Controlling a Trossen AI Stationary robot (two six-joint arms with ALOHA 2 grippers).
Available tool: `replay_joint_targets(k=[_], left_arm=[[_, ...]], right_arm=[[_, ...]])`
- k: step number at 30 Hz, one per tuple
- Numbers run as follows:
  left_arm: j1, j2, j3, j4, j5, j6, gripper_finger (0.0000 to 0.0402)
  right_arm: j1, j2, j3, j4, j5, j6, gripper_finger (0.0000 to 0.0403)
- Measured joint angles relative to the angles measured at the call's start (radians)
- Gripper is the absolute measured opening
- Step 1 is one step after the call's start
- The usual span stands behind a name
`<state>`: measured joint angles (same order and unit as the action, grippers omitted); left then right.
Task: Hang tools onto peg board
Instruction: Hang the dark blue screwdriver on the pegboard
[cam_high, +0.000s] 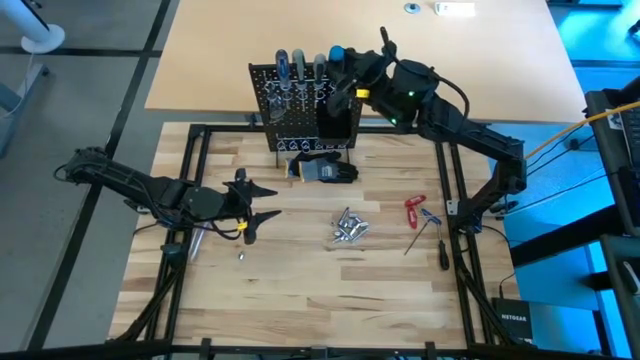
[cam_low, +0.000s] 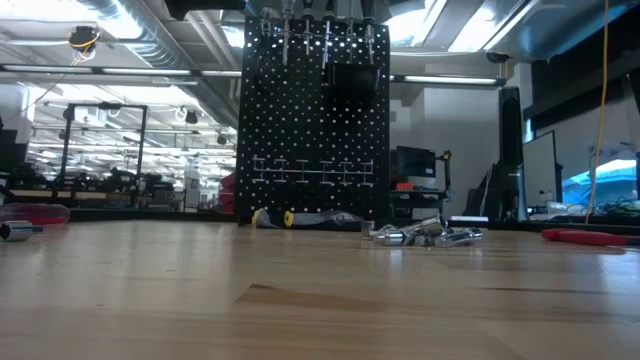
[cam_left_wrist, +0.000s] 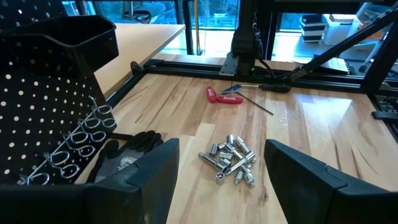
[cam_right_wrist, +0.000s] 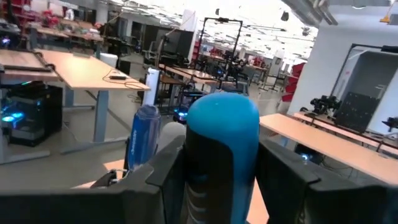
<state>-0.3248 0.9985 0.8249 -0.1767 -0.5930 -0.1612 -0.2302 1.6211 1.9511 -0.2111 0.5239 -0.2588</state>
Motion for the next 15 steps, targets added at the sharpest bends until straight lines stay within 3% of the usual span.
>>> replay_joint_targets(k=[15], left_arm=[[0.000,0.000,0.000,-0.001,0.000,0.003,0.0226]], right_arm=[[-0.037,0.046,0.000,-0.029,0.034,0.019,0.0166]])
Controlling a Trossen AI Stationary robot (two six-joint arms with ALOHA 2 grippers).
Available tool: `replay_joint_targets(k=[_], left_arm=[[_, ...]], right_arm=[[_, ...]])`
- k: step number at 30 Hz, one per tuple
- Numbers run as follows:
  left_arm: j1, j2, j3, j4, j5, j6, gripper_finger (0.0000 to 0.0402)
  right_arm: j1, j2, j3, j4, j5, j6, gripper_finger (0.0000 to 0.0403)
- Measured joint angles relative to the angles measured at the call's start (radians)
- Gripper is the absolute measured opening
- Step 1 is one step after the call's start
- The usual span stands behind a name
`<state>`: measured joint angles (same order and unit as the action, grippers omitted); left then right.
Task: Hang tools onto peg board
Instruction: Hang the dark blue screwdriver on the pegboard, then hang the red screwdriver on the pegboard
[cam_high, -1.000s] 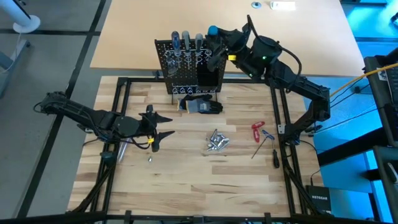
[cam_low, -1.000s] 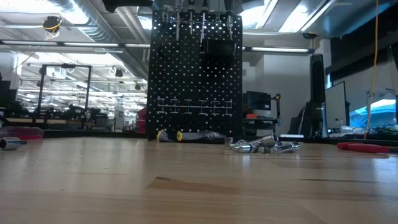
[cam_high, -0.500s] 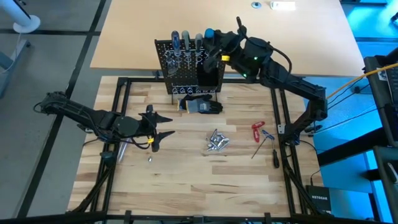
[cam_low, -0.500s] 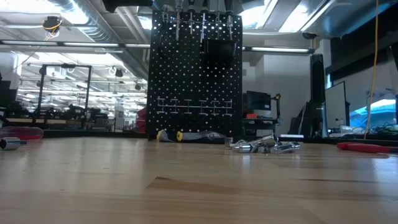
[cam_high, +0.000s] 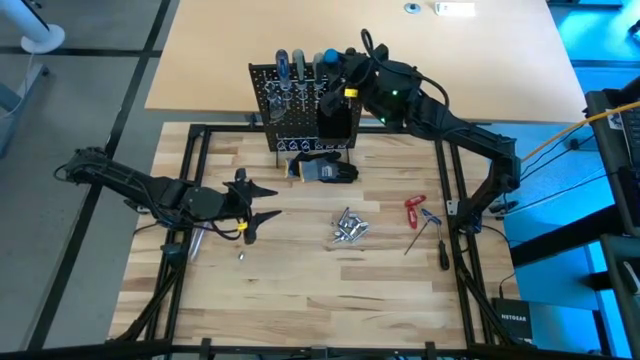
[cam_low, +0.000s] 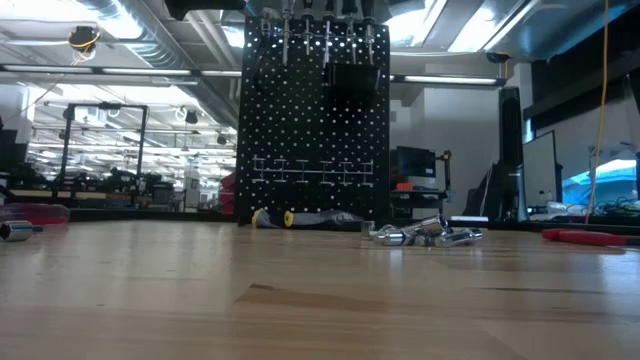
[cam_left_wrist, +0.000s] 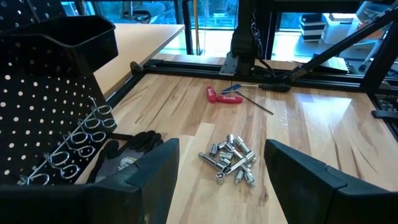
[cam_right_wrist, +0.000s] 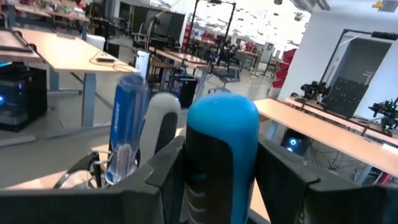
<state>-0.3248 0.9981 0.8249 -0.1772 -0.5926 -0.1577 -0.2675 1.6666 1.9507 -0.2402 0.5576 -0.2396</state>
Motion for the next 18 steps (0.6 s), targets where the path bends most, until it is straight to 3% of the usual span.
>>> replay_joint_targets(k=[12,18], left_arm=[[0.000,0.000,0.000,-0.003,0.000,-0.001,0.0226],[0.000,0.000,0.000,-0.004,0.000,-0.003,0.0226]], right_arm=[[-0.008,0.012,0.001,-0.025,-0.001,0.003,0.0166],[-0.008,0.012,0.001,-0.034,0.002,-0.004,0.0200]])
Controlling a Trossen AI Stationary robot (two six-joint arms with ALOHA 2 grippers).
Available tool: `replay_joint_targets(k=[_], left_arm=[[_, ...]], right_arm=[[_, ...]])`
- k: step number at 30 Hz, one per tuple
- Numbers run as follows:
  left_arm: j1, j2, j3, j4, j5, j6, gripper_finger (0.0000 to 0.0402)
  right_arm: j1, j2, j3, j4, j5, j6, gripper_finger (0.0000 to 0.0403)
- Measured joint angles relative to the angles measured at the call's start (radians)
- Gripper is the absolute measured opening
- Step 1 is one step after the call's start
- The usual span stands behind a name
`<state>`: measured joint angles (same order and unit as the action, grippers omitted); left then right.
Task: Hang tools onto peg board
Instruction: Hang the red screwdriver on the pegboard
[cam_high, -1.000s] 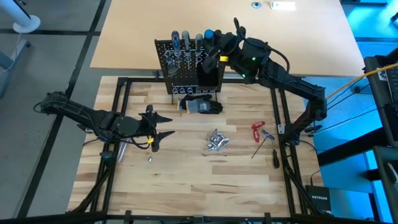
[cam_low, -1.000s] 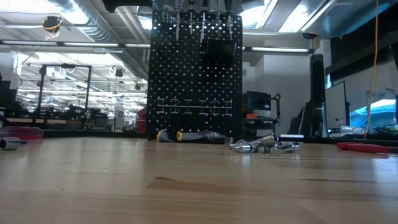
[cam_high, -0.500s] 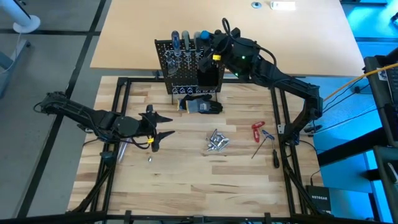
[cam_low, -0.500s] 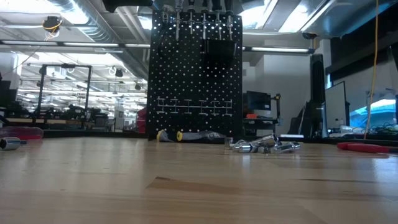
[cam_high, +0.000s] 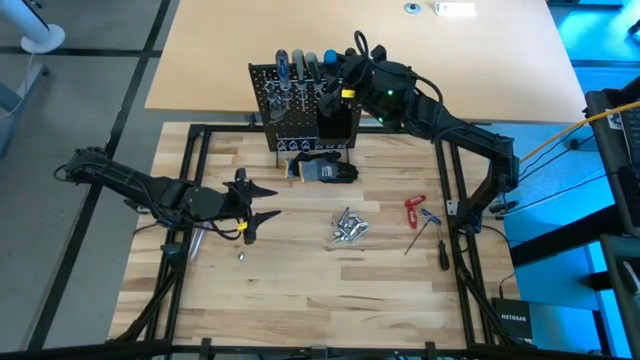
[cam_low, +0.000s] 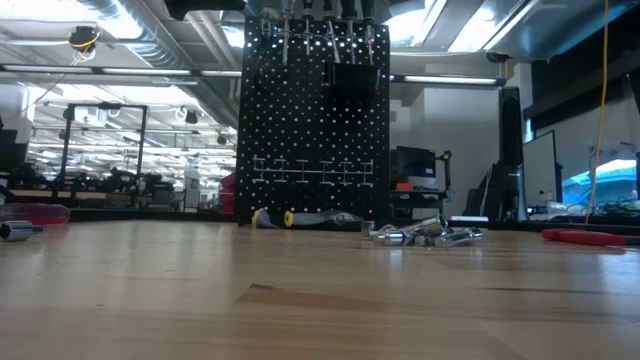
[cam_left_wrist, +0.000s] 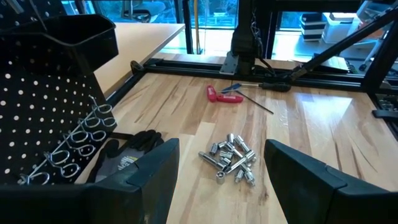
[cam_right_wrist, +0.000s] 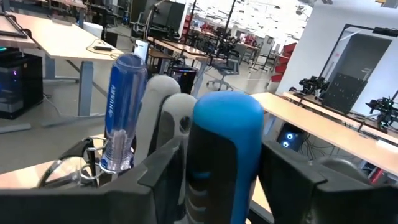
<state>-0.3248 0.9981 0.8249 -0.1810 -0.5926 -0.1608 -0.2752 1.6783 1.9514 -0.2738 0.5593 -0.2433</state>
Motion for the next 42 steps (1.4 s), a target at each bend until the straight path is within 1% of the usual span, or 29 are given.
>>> replay_joint_targets(k=[5,7,12,16,19,22,27,32,34,37,42], left_arm=[[0.000,0.000,0.000,-0.004,0.000,0.000,0.0226],[0.000,0.000,0.000,-0.004,0.000,0.000,0.0226],[0.000,0.000,0.000,-0.004,0.000,-0.005,0.0226],[0.000,0.000,0.000,-0.011,0.000,-0.015,0.0226],[0.000,0.000,0.000,-0.019,0.000,-0.016,0.0226],[0.000,0.000,0.000,-0.020,0.000,-0.021,0.0226],[0.000,0.003,0.000,-0.018,0.000,-0.027,0.0226],[0.000,0.032,0.000,-0.017,0.000,-0.039,0.0226],[0.000,0.050,0.000,-0.013,0.000,-0.046,0.0226],[0.000,0.075,0.000,0.014,0.000,-0.039,0.0226],[0.000,0.105,0.000,0.034,0.001,-0.014,0.0226]], right_arm=[[0.014,-0.005,0.000,-0.015,0.000,-0.006,0.0236],[0.029,-0.018,0.000,-0.016,0.001,-0.039,0.0244],[0.097,-0.064,0.000,-0.024,0.062,-0.104,0.0252],[0.178,-0.110,0.000,-0.069,0.076,-0.114,0.0252],[0.256,-0.148,0.000,-0.158,0.073,-0.115,0.0252],[0.346,-0.182,0.000,-0.318,0.069,-0.103,0.0253],[0.476,-0.217,0.000,-0.592,0.050,0.066,0.0253],[0.554,-0.212,0.000,-0.857,0.045,0.270,0.0253],[0.577,-0.209,-0.008,-0.933,0.040,0.354,0.0253],[0.616,-0.215,-0.073,-0.955,0.051,0.441,0.0253],[0.669,-0.236,-0.220,-0.955,0.111,0.548,0.0253]])
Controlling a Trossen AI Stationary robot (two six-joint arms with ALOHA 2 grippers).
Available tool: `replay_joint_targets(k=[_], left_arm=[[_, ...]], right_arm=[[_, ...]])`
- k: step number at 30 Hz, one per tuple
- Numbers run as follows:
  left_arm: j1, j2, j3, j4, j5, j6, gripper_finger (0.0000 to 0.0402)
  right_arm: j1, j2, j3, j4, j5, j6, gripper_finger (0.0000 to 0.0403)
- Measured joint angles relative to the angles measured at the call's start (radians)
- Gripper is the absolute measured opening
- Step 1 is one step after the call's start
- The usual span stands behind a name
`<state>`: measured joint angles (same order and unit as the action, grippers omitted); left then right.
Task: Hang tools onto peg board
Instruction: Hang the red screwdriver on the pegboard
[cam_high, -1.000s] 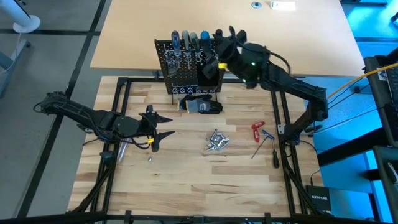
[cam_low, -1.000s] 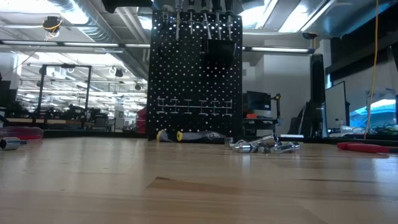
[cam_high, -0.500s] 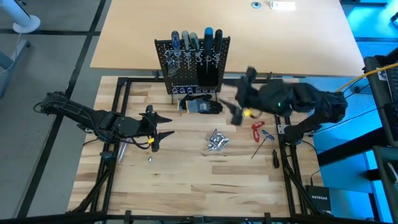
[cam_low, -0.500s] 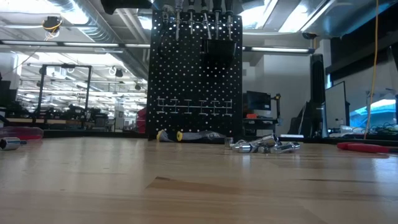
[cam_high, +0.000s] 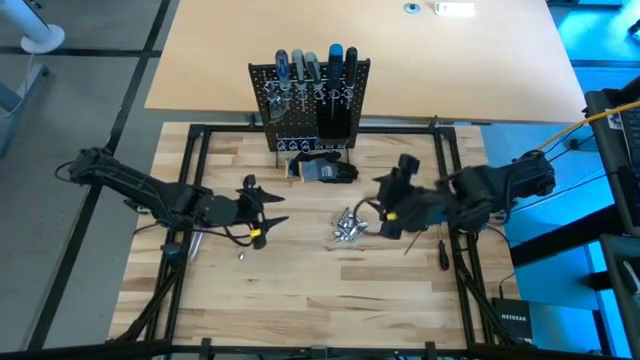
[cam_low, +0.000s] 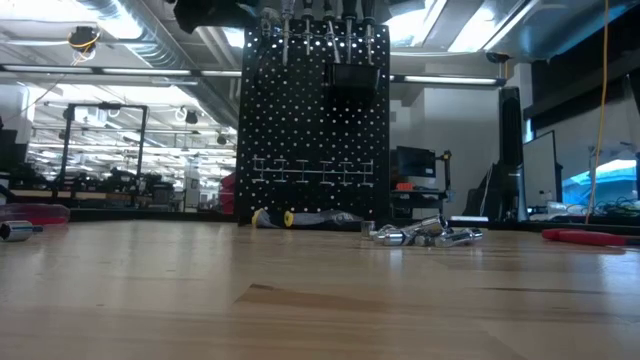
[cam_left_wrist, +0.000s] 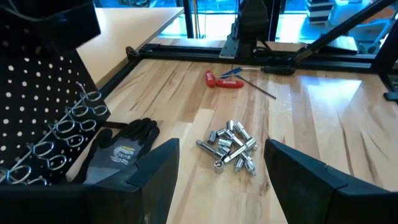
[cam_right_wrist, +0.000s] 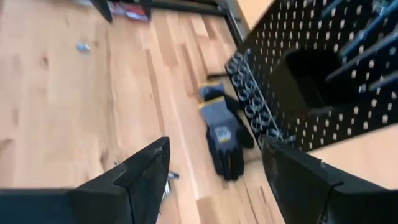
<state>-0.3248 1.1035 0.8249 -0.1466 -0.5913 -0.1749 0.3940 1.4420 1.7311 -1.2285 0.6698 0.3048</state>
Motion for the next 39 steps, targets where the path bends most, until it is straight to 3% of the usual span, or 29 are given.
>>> replay_joint_targets(k=[6,11,21,26,31,39], left_arm=[[0.000,0.006,0.001,-0.036,0.011,-0.030,0.0226],[0.003,0.004,0.001,-0.140,0.012,-0.157,0.0226],[0.004,0.006,0.001,-0.692,0.045,-0.783,0.0226],[0.068,0.018,0.001,-0.928,0.095,-1.055,0.0226],[0.158,0.108,0.001,-1.024,0.234,-1.063,0.0226],[0.319,0.297,0.001,-1.189,0.328,-0.987,0.0226]], right_arm=[[0.028,-0.002,-0.196,0.027,0.019,0.103,0.0253],[0.027,-0.002,-0.383,0.218,0.019,0.120,0.0253],[0.027,-0.002,-0.764,0.776,-0.055,0.028,0.0253],[0.027,-0.001,-0.902,1.057,-0.088,-0.034,0.0253],[0.025,-0.001,-0.993,1.230,-0.106,-0.067,0.0253],[0.025,-0.001,-1.005,1.237,-0.106,-0.077,0.0253]])
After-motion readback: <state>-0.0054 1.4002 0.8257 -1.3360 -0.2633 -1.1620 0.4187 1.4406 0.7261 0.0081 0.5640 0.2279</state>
